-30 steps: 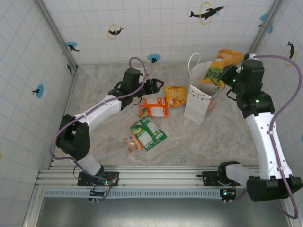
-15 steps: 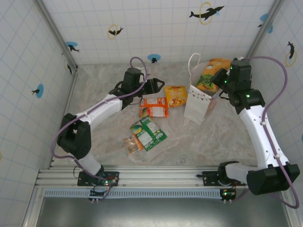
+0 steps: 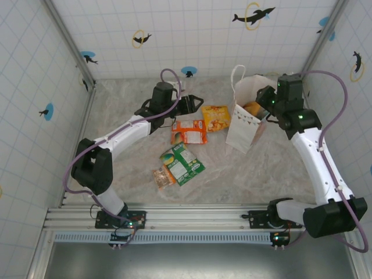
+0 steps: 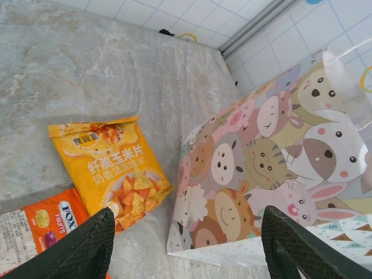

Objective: Place the snacks into the paper bag

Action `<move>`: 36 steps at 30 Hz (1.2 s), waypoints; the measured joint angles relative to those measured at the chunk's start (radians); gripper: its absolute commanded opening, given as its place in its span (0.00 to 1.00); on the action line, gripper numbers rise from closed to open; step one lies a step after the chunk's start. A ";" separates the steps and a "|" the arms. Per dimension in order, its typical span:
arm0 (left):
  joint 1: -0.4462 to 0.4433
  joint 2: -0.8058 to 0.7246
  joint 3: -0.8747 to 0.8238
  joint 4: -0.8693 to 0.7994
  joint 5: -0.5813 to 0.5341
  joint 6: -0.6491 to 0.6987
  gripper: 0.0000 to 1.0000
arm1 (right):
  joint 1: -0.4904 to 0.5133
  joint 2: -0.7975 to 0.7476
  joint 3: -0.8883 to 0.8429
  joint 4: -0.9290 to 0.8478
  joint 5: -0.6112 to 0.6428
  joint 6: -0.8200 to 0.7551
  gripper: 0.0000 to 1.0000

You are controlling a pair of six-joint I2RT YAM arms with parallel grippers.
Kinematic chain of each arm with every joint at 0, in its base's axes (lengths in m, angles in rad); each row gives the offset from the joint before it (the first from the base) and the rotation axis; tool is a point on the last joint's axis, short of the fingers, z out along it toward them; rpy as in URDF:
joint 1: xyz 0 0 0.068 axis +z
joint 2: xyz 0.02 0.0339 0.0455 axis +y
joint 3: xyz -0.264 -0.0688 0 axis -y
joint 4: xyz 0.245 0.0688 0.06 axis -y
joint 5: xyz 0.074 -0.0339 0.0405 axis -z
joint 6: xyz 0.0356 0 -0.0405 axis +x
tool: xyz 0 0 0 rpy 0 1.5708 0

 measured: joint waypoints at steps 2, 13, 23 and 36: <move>0.000 0.004 0.005 0.014 0.013 -0.006 0.68 | -0.006 0.003 0.052 -0.032 0.008 -0.018 0.43; -0.023 0.071 0.079 0.086 0.087 -0.034 0.67 | -0.071 -0.069 0.192 -0.264 0.023 -0.074 0.43; -0.029 0.078 0.082 0.090 0.100 -0.034 0.67 | -0.073 -0.115 -0.024 -0.296 -0.070 -0.028 0.45; -0.029 0.063 0.060 0.083 0.096 -0.032 0.67 | -0.103 -0.026 -0.073 -0.184 -0.126 -0.030 0.43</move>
